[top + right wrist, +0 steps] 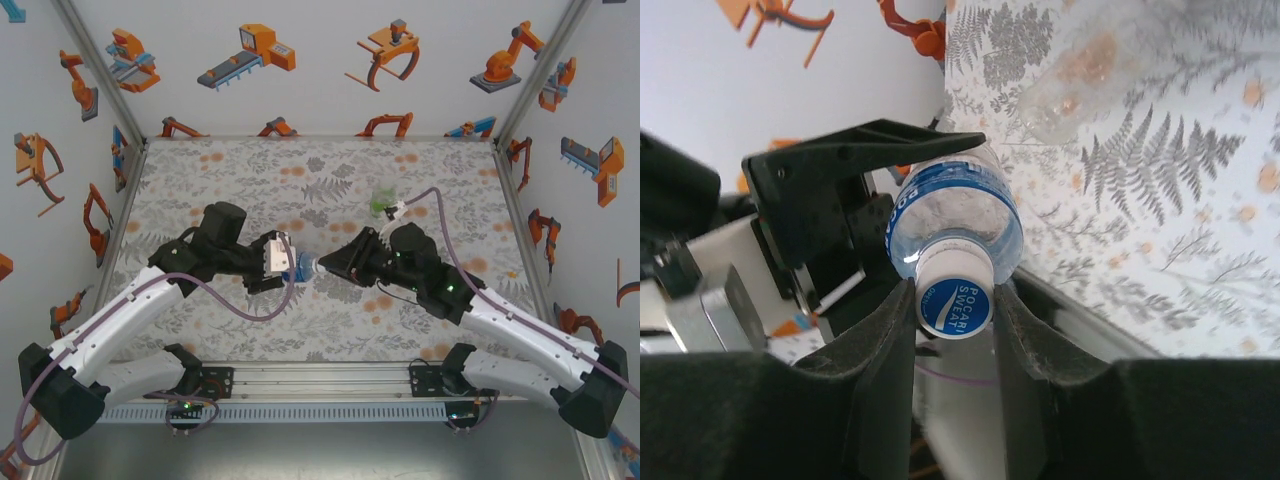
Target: Screw on the bottle caps
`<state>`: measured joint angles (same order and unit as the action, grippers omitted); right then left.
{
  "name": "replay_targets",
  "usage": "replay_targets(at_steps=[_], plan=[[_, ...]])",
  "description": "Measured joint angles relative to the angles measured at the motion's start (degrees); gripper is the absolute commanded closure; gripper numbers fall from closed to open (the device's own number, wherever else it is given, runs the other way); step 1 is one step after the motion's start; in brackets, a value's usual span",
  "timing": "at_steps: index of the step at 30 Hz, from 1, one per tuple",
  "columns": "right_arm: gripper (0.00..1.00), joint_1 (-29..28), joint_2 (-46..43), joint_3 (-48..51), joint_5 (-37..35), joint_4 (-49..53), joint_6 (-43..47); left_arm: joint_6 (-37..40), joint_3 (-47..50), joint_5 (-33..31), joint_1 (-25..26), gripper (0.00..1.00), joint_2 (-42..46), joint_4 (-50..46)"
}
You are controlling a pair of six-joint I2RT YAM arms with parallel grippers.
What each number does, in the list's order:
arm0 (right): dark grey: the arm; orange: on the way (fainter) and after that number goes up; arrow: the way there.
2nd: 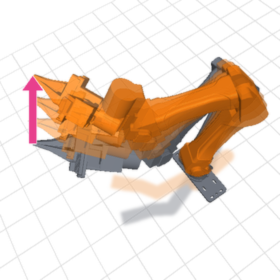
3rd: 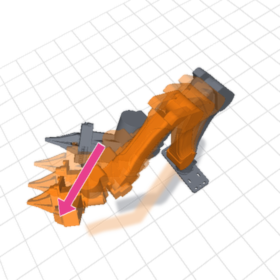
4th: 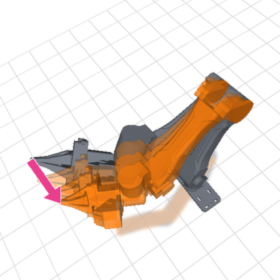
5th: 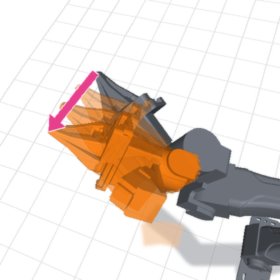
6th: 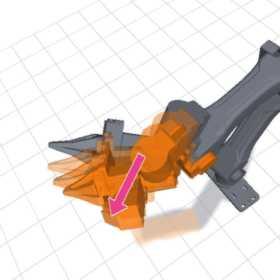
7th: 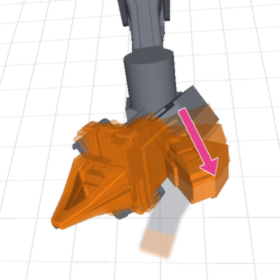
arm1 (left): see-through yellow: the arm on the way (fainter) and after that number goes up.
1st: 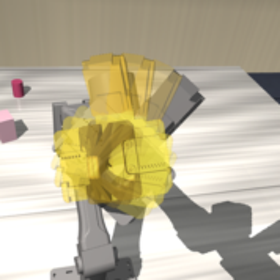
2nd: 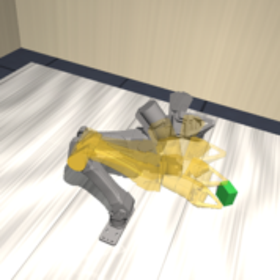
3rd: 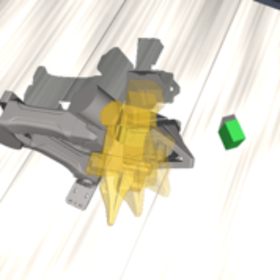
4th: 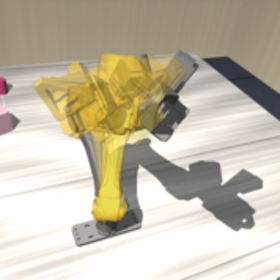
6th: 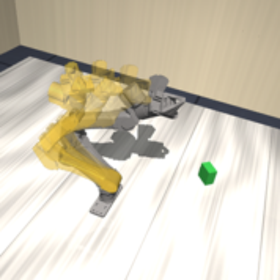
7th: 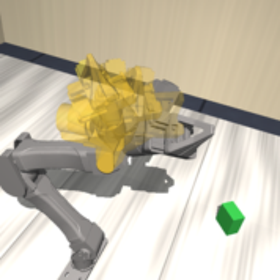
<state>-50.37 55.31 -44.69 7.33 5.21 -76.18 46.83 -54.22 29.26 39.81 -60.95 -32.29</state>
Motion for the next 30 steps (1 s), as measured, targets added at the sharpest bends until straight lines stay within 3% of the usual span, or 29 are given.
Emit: replay_targets(at_steps=[3,8,16,22,30], plan=[[0.96,0.00,1.44,-0.37,-0.13,0.52,-3.85,-0.02,0.15,-1.03,-0.22,1.00,0.00,-0.72],[0.70,0.00,2.21,-2.80,-0.15,3.98,-4.81,-0.04,0.15,-1.03,-0.22,1.00,0.00,-0.46],[0.44,0.35,2.29,-7.91,-1.14,9.70,2.40,-0.02,0.15,3.28,0.74,1.00,0.02,2.14],[0.42,1.29,0.15,-13.90,-3.63,13.05,16.35,-0.02,0.15,4.66,0.76,1.00,0.02,2.99],[0.49,1.44,-2.05,-17.33,0.42,12.48,46.71,-0.02,0.15,5.35,0.76,1.00,0.02,3.10]])
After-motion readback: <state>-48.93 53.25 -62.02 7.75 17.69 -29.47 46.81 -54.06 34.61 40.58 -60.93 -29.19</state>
